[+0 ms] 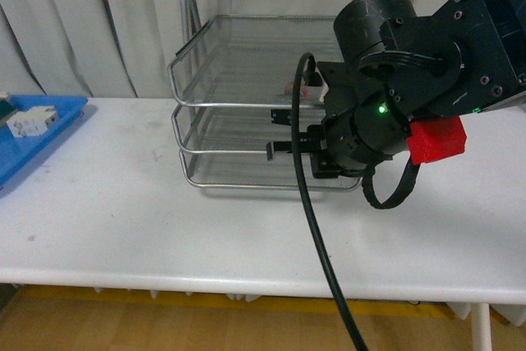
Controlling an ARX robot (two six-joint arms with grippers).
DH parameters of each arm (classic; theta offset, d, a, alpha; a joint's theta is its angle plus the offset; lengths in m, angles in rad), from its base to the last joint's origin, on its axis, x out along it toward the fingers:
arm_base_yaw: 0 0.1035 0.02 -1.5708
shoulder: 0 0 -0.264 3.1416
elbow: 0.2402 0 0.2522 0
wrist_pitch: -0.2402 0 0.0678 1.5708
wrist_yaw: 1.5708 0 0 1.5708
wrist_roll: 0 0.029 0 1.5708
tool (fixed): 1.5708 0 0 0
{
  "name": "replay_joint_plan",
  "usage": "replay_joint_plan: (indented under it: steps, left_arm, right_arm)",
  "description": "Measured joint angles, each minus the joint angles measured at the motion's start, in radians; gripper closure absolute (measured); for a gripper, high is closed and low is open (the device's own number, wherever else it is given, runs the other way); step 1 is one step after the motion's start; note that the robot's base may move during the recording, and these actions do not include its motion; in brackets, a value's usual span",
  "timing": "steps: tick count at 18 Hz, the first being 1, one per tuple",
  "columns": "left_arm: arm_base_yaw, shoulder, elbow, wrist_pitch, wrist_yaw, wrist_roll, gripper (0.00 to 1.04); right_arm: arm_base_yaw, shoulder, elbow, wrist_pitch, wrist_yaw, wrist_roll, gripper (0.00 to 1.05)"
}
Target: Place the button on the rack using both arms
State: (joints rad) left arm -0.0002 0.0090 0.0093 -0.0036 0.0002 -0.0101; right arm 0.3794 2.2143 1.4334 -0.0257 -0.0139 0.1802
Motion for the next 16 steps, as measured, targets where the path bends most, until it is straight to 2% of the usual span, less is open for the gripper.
replay_joint_plan:
  steps: [10, 16]
  left_arm:
    - [0.000, 0.000, 0.000, 0.000, 0.000, 0.000, 0.07]
    - [0.000, 0.000, 0.000, 0.000, 0.000, 0.000, 0.07]
  right_arm:
    - [-0.027, 0.046, 0.050, 0.014, -0.004, -0.016, 1.03]
    - [-0.006, -0.261, -0.316, 0.179, -0.086, 0.049, 1.03]
